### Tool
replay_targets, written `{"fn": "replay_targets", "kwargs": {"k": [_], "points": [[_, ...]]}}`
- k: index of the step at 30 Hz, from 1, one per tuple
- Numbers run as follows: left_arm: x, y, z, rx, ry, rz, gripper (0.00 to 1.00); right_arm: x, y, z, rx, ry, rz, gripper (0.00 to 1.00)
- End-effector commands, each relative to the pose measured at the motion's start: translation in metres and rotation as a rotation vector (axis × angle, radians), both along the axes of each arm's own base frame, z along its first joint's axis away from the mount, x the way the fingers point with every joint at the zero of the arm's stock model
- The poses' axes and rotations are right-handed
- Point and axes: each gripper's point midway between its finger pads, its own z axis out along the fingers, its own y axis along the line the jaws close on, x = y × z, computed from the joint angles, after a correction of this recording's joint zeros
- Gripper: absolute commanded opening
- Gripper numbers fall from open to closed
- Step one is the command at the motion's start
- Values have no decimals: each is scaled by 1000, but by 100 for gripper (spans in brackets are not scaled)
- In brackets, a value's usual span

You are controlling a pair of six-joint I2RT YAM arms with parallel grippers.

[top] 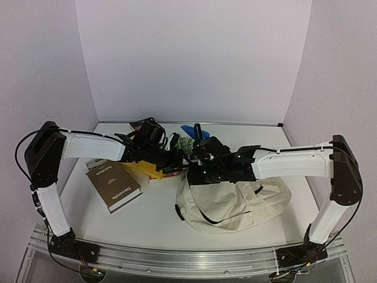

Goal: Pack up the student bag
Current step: Unzip the student bag at the center of the board.

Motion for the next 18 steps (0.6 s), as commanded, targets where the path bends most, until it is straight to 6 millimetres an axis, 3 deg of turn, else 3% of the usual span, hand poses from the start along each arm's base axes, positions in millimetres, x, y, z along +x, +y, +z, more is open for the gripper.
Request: {"fn": "replay_targets", "kwargs": {"k": [1,9,18], "points": [[-2,-22,22,-95,-18,-63,58,1,2,20,58,-32,-16,0],[-6,-29,7,-69,40,-73,44,1,0,19,57,-33,-21,0],[0,-26,9,-57,24,-40,3,-3,3,16,51,-22,13,0]]}}
